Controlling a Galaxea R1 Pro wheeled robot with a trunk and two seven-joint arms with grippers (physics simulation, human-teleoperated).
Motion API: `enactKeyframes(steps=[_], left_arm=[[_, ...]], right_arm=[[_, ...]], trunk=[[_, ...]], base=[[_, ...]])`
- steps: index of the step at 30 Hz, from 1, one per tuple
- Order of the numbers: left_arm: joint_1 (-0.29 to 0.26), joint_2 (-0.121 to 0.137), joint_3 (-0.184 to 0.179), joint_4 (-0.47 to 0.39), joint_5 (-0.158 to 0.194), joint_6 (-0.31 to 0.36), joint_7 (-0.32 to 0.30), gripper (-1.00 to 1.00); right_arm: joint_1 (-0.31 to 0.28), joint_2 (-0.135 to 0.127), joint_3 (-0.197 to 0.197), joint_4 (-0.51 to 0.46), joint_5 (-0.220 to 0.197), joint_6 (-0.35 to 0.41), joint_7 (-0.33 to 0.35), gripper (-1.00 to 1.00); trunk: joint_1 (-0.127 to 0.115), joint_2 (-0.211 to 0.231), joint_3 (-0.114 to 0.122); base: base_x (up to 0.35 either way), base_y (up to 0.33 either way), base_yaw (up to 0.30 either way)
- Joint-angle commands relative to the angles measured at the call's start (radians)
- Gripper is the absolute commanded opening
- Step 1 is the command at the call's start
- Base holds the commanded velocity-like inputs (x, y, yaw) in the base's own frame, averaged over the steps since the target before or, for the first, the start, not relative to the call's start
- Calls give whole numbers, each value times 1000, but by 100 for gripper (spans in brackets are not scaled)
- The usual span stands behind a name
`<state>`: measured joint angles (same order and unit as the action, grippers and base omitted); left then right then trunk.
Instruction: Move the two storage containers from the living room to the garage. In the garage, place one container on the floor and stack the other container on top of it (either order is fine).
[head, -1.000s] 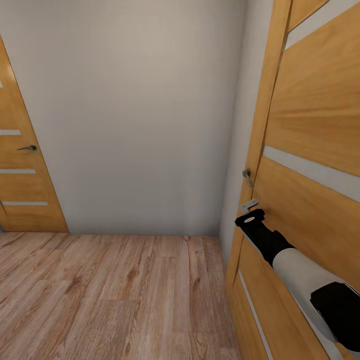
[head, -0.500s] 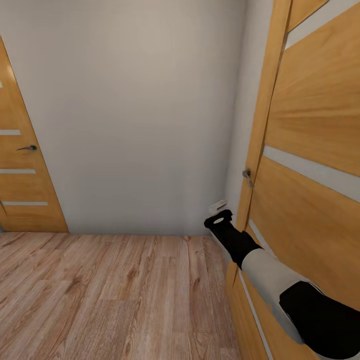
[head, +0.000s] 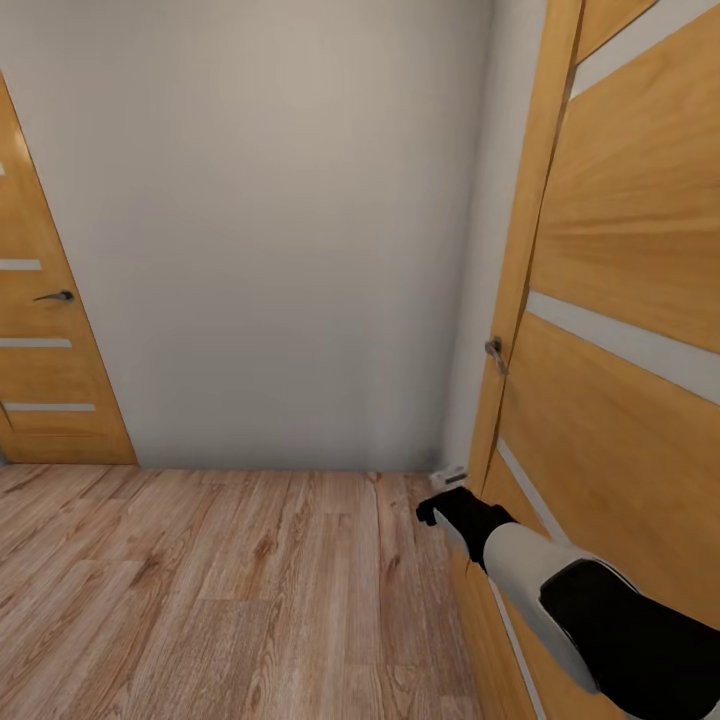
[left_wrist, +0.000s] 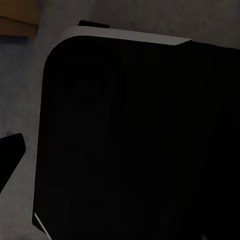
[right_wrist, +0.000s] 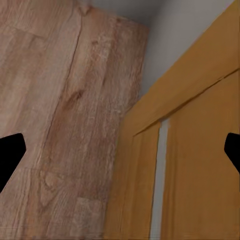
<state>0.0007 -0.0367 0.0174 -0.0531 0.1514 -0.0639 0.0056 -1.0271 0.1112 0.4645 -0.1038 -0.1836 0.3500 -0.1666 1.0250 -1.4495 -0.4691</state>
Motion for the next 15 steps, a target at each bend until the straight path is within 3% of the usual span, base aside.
enactKeyframes(steps=[1, 7, 15], left_arm=[[0, 0, 1, -1, 7, -2, 1, 100], [0, -1, 1, -1, 7, -2, 1, 100], [0, -2, 2, -1, 7, -2, 1, 100]], right_arm=[[7, -1, 9, 23, -23, -17, 5, 100], [137, -4, 9, 70, -47, -67, 56, 100], [167, -5, 9, 123, -51, -71, 81, 100]], trunk=[[0, -1, -1], [0, -1, -1], [0, -1, -1]], base=[[0, 0, 0], [0, 0, 0], [0, 0, 0]])
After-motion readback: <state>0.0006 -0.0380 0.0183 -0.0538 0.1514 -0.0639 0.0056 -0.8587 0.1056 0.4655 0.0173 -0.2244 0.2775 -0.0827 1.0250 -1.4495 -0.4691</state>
